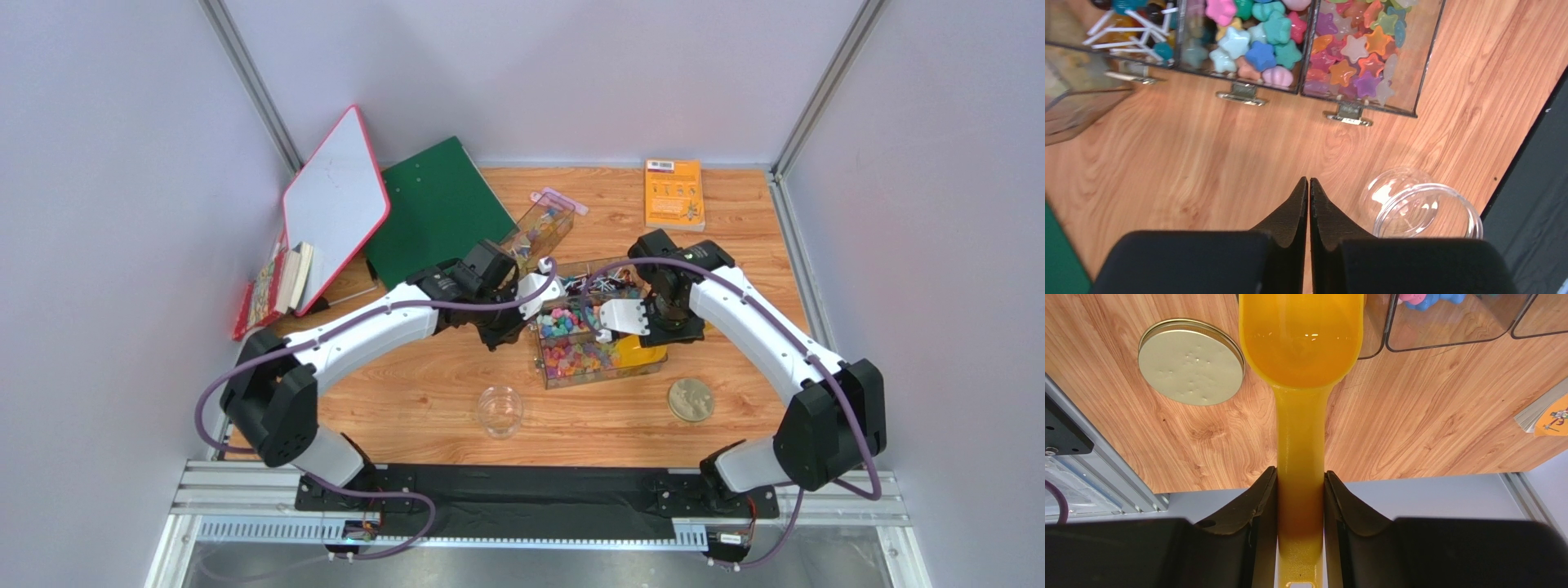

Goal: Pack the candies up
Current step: Scoop the fake candies from the storage box.

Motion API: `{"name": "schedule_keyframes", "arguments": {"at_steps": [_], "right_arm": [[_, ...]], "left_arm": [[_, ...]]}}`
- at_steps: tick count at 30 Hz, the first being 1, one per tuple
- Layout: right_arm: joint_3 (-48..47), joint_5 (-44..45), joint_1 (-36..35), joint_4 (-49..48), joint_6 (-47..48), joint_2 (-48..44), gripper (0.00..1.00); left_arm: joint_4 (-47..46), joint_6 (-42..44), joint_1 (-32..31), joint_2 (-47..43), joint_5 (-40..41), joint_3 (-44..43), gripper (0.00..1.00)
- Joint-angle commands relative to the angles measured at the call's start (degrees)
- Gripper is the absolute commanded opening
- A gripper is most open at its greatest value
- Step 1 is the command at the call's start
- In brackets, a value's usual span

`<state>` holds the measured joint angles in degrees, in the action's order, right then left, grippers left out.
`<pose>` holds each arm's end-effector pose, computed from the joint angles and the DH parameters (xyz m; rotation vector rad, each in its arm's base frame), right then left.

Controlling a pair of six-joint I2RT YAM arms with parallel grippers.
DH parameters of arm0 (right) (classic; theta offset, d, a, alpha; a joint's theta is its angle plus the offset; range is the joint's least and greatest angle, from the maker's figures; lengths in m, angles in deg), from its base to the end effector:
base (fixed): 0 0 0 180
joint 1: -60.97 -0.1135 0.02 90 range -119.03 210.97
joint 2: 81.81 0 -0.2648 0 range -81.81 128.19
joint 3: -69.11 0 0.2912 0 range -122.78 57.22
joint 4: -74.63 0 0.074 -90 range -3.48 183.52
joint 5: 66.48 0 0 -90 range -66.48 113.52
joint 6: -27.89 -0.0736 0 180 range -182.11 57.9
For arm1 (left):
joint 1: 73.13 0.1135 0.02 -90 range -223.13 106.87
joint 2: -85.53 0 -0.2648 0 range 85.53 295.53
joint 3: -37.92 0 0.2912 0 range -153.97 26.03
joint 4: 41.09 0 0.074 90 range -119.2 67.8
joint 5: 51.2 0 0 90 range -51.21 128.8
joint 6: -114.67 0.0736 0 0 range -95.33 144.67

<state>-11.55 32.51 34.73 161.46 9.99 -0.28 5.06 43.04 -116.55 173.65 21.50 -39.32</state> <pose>0.2545 0.1126 0.2244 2.3480 -2.0354 0.2493 0.2579 -0.2742 0.2022 1.4305 2.1635 -0.5511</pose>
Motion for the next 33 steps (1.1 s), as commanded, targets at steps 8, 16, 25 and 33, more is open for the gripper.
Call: {"name": "schedule_keyframes", "arguments": {"at_steps": [8, 16, 25, 33], "right_arm": [[-1.5, -2.9, -0.9, 2.0, -3.6, 6.4, 0.00], [-2.8, -4.4, -3.4, -0.8, -4.5, 9.8, 0.00], [-4.7, -6.5, -6.5, -5.3, -10.1, 14.3, 0.00], [-2.5, -10.9, -6.5, -10.9, -13.6, 15.4, 0.00]], "left_arm": [[7.5, -0.9, -0.2, -8.8, 19.6, 0.0, 0.88], [15.8, -1.8, 0.4, -10.7, 22.0, -3.7, 1.00], [23.4, -0.4, 1.8, -18.4, 19.1, -2.4, 1.00], [22.3, -0.2, 1.8, -24.5, 19.2, 5.7, 0.97]]}}
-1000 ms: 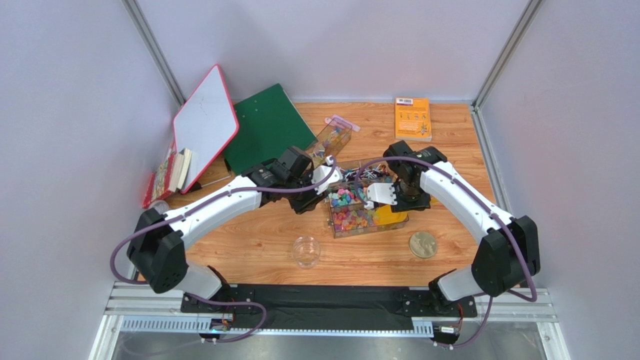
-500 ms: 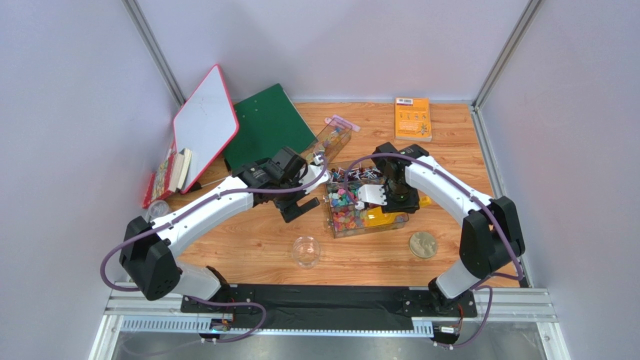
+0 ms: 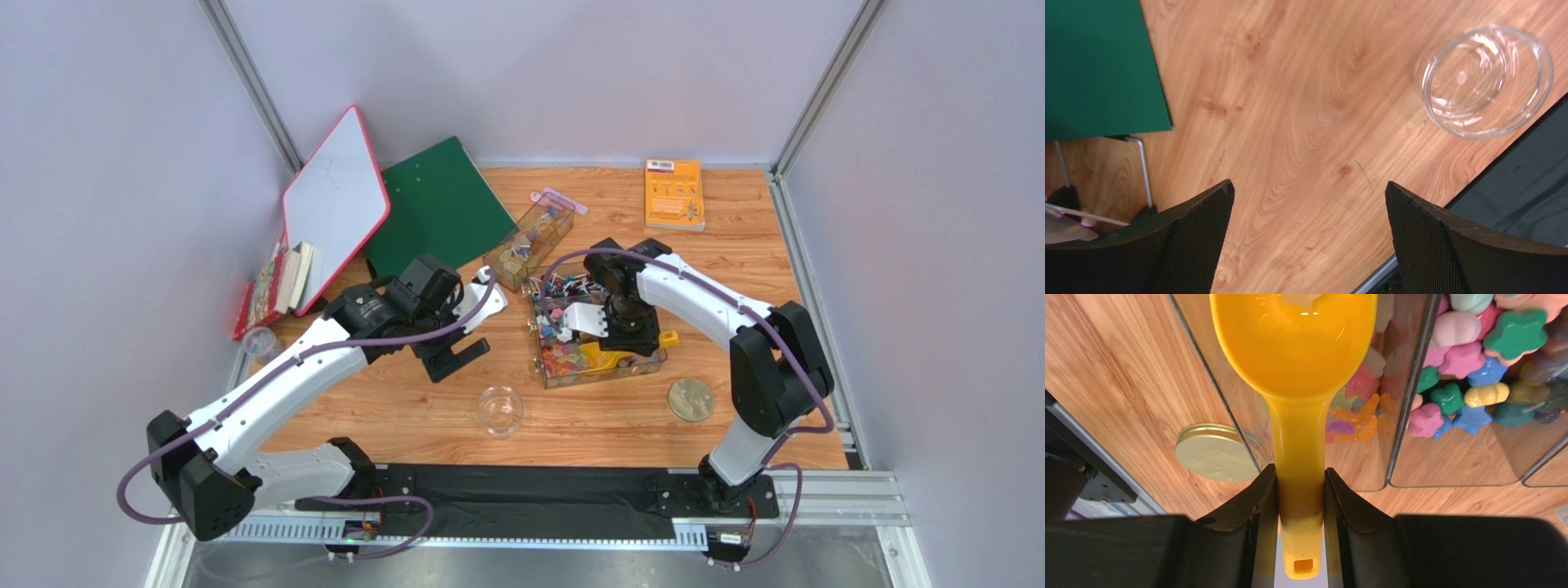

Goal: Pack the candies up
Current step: Scoop the fake candies from the storage box.

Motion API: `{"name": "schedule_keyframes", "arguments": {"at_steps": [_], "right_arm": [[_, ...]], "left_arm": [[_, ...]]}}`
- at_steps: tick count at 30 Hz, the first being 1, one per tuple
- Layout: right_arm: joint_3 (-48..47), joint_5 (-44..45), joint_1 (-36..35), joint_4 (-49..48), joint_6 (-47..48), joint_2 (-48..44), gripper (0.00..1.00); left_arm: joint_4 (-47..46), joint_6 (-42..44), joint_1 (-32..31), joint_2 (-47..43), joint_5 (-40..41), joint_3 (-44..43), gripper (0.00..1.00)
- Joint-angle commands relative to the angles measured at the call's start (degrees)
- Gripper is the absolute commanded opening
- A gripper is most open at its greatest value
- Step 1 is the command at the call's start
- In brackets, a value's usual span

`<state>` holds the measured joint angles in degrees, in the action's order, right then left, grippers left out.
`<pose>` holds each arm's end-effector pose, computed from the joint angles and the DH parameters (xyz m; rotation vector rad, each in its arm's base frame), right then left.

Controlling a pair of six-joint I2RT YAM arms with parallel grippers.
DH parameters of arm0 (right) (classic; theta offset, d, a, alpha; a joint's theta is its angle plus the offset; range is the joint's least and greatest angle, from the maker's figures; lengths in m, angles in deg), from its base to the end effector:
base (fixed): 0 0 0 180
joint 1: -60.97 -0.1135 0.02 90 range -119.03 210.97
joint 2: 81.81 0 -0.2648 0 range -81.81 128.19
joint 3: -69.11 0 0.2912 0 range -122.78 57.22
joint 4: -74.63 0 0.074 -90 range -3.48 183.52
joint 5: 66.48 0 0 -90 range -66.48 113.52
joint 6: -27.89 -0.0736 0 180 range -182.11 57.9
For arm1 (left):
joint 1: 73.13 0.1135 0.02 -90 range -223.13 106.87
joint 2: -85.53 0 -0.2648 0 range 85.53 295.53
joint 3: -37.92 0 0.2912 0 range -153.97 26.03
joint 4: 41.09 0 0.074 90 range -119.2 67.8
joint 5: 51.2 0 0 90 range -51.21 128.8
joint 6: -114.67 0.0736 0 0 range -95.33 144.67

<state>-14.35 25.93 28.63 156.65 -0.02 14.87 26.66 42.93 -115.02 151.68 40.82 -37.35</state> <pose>0.2727 0.1690 0.1630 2.2348 -2.0643 0.0261 0.2081 -0.1832 0.2759 1.2902 2.2536 -0.1045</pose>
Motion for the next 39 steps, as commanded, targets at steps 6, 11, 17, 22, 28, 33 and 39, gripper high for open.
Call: {"name": "schedule_keyframes", "arguments": {"at_steps": [6, 11, 17, 22, 28, 33, 39], "right_arm": [[3.7, -9.4, -0.4, -12.2, -4.4, -1.6, 0.00], [7.8, -15.0, -0.4, -16.0, -3.6, -4.1, 0.00], [12.4, -19.3, 1.1, -20.7, -2.8, -10.9, 0.00], [16.5, -23.1, 2.8, -23.5, -2.0, -15.8, 0.00], [19.9, -25.6, 4.2, -25.1, -2.1, -21.0, 0.00], [21.1, -28.0, 6.1, -24.8, -2.1, -23.6, 0.00], [18.8, -30.6, 6.1, -21.6, -1.5, -18.1, 0.00]], "left_arm": [[-2.4, 0.8, 0.2, -3.8, 1.7, 6.3, 0.95], [-4.3, 2.7, 0.2, -2.9, 3.9, 7.6, 0.95], [-6.5, 4.3, 0.2, -4.1, 5.0, 9.5, 0.94], [-8.2, 5.4, 0.2, -4.3, 5.1, 10.8, 0.94], [-9.5, 7.3, 0.2, -4.0, 6.0, 11.3, 0.94], [-9.8, 7.0, 0.2, -2.9, 5.9, 10.7, 0.94], [-10.5, 6.8, 0.2, -2.0, 5.8, 10.2, 0.93]]}}
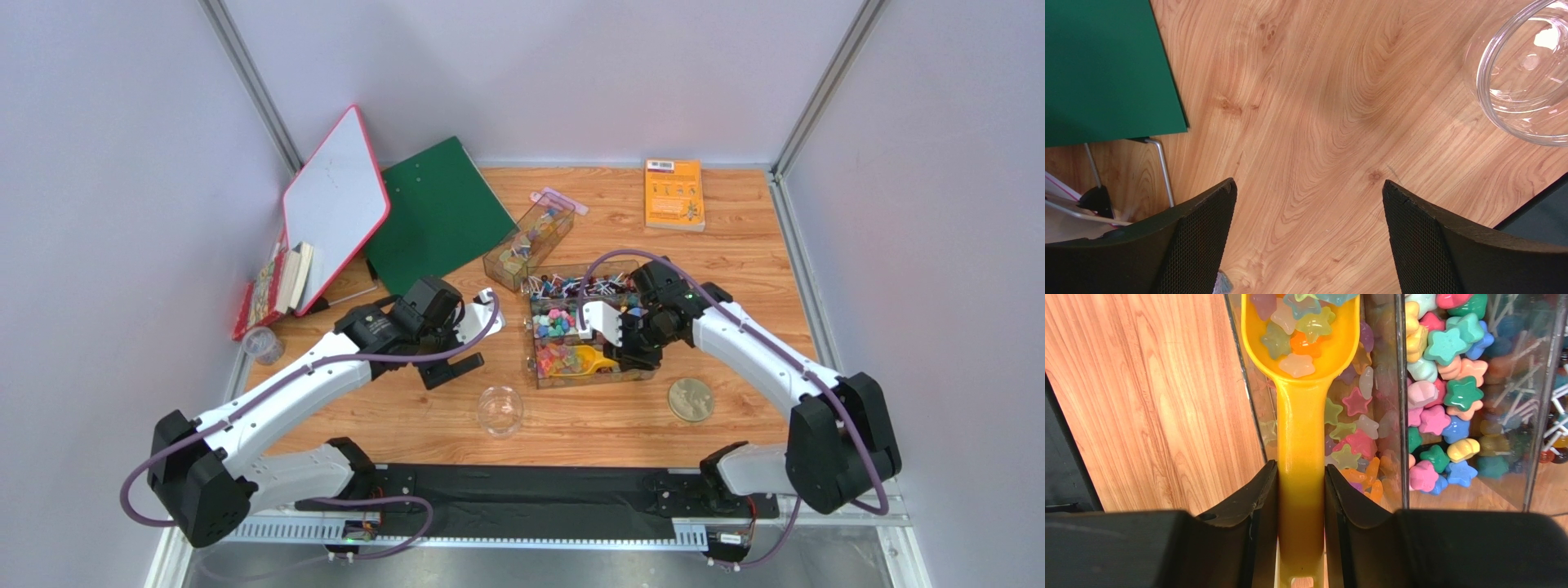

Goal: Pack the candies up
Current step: Scoop the fake candies from the storage box.

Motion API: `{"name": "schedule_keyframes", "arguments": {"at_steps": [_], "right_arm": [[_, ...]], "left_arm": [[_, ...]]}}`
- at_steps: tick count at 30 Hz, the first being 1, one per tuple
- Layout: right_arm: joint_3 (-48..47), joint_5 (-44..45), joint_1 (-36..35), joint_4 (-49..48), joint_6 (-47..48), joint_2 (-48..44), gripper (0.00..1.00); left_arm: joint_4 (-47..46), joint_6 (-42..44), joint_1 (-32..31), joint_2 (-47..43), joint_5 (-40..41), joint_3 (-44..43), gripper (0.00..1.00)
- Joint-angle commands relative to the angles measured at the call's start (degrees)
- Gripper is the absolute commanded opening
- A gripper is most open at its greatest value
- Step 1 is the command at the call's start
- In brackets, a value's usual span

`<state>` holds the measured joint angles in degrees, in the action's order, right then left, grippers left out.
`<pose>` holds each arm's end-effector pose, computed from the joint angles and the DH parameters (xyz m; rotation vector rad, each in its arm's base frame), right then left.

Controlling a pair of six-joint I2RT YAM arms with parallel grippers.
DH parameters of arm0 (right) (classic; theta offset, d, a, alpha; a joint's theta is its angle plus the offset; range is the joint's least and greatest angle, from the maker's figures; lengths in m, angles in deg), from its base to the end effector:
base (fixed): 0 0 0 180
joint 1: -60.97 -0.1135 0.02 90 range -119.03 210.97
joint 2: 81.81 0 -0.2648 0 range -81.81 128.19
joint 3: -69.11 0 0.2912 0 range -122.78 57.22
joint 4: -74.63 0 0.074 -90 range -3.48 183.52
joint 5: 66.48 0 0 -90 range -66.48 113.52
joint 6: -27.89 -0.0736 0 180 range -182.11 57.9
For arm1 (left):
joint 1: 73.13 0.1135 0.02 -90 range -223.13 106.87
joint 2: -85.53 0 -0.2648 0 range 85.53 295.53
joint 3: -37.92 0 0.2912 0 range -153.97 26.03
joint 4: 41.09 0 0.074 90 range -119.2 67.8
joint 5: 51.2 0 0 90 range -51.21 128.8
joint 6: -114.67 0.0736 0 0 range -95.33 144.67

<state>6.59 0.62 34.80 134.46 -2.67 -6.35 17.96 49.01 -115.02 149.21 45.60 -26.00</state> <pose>0.2381 0.1489 0.1692 -1.9049 1.9342 0.4089 0.2068 -0.1738 0.2262 1.3768 2.1893 0.0417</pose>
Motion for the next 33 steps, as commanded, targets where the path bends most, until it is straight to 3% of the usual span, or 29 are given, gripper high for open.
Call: {"name": "schedule_keyframes", "arguments": {"at_steps": [1, 4, 8, 11, 17, 19, 25, 27, 33], "right_arm": [[-2.7, -5.7, 0.0, 1.4, 0.9, 4.2, 0.00], [-5.2, -6.3, 0.0, 3.1, 1.3, 8.3, 0.05], [-7.3, -7.4, 0.0, 4.5, 1.8, 11.4, 0.28], [-8.3, -8.7, 0.1, 5.9, 2.0, 12.3, 0.37], [-9.7, -10.9, 0.1, 10.3, 3.6, 14.3, 0.42], [-9.9, -11.2, 0.0, 10.9, 3.0, 14.8, 0.40], [-8.6, -10.0, 0.0, 6.2, -0.5, 14.5, 0.07], [-7.5, -9.2, 0.0, 2.6, -3.3, 14.1, 0.01], [-1.2, -8.1, -0.1, -7.8, -9.2, 8.3, 0.00]], "left_arm": [[-2.0, 0.9, 0.2, 0.6, 1.0, -1.3, 0.94], [-1.9, 0.8, 0.2, 0.9, 1.0, -1.8, 0.94], [-1.9, 0.9, 0.2, 0.9, 1.1, -2.2, 0.93], [-1.8, 1.0, 0.2, 0.9, 1.3, -2.2, 0.93], [-1.8, 1.0, 0.2, 1.1, 1.2, -2.1, 0.94], [-1.8, 1.1, 0.2, 1.3, 1.2, -2.2, 0.94], [-2.5, 0.9, 0.2, 1.8, 0.9, -2.3, 0.94], [-2.7, 0.8, 0.1, 2.0, 1.0, -2.4, 0.94], [-2.9, 1.0, 0.2, 2.3, 1.2, -2.5, 0.93]]}}
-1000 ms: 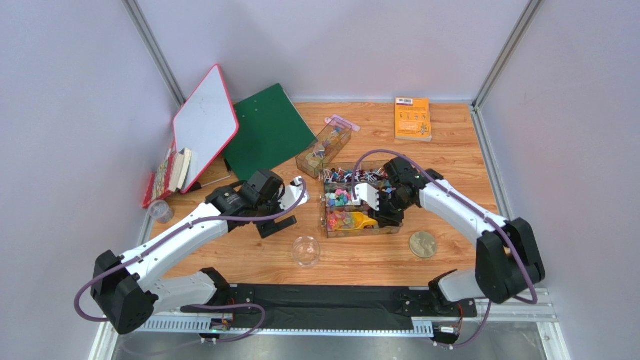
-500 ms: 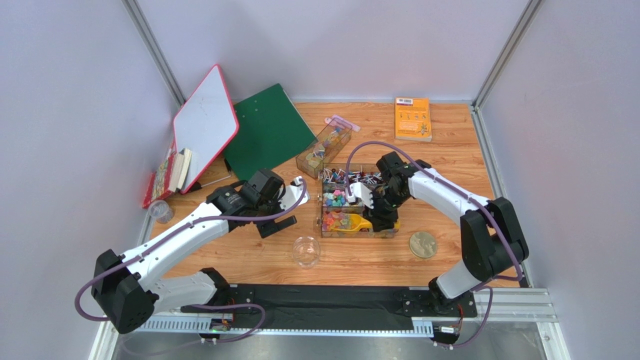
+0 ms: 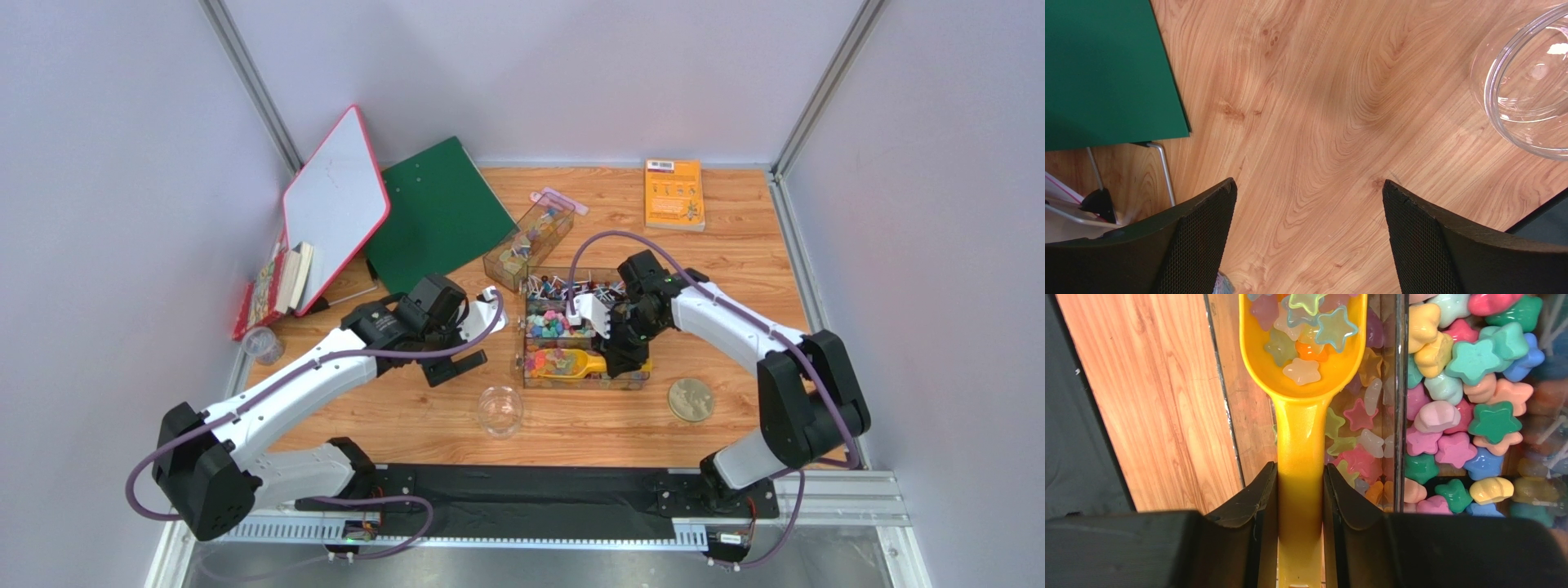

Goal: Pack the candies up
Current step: Scoop the fake candies from the storage box.

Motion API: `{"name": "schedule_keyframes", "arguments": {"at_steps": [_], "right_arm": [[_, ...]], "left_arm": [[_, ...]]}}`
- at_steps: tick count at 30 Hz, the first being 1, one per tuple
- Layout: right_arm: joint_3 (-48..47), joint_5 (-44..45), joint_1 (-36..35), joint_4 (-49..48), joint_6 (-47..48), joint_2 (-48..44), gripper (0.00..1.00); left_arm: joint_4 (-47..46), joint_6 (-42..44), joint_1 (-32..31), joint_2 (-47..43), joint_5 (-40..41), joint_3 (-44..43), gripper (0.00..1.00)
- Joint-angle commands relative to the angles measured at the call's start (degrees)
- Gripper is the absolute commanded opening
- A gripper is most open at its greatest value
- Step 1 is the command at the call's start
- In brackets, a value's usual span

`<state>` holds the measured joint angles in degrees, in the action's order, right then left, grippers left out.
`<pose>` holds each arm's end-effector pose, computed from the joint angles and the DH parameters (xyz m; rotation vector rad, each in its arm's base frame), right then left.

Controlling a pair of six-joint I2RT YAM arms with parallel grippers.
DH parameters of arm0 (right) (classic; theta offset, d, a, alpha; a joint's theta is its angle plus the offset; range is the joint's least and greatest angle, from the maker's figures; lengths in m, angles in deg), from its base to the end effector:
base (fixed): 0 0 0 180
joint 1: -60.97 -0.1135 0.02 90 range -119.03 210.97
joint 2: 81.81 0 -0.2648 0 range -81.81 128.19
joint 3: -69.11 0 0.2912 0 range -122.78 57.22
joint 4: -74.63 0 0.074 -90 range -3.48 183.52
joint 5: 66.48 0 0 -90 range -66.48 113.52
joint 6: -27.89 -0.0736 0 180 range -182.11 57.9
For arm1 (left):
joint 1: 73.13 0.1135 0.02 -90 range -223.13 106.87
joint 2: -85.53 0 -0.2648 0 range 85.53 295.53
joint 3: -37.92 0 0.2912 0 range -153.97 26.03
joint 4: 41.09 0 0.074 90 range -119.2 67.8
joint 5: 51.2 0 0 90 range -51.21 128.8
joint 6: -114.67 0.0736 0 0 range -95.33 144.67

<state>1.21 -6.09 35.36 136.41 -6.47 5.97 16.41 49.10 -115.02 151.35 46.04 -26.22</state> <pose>0.2581 0.1640 0.1425 -1.8610 2.0866 0.6608 0.2131 -0.1787 0.2203 1.3794 2.1938 0.0536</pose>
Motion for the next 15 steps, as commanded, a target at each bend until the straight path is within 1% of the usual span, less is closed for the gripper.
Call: {"name": "schedule_keyframes", "arguments": {"at_steps": [1, 3, 8, 12, 15], "right_arm": [[5.4, -1.2, -0.7, -11.5, -7.4, -5.0, 0.00], [7.5, -0.8, -0.7, -15.8, -9.1, -7.7, 0.00], [11.6, -0.6, -0.6, -21.1, -14.0, -10.7, 0.00], [15.0, -0.9, -0.4, -25.4, -13.8, -14.7, 0.00], [16.5, -1.7, 0.2, -26.9, -12.7, -18.4, 0.00]], "left_arm": [[-1.3, 0.7, 0.2, 0.3, 0.8, -2.3, 0.93], [-1.2, 0.9, 0.2, 0.4, 0.8, -2.7, 0.93], [-0.8, 1.2, 0.2, 1.1, 1.5, -3.7, 0.93], [-0.1, 1.7, 0.2, 1.9, 1.7, -5.1, 0.93], [0.3, 1.9, 0.2, 2.0, 2.1, -5.6, 0.93]]}}
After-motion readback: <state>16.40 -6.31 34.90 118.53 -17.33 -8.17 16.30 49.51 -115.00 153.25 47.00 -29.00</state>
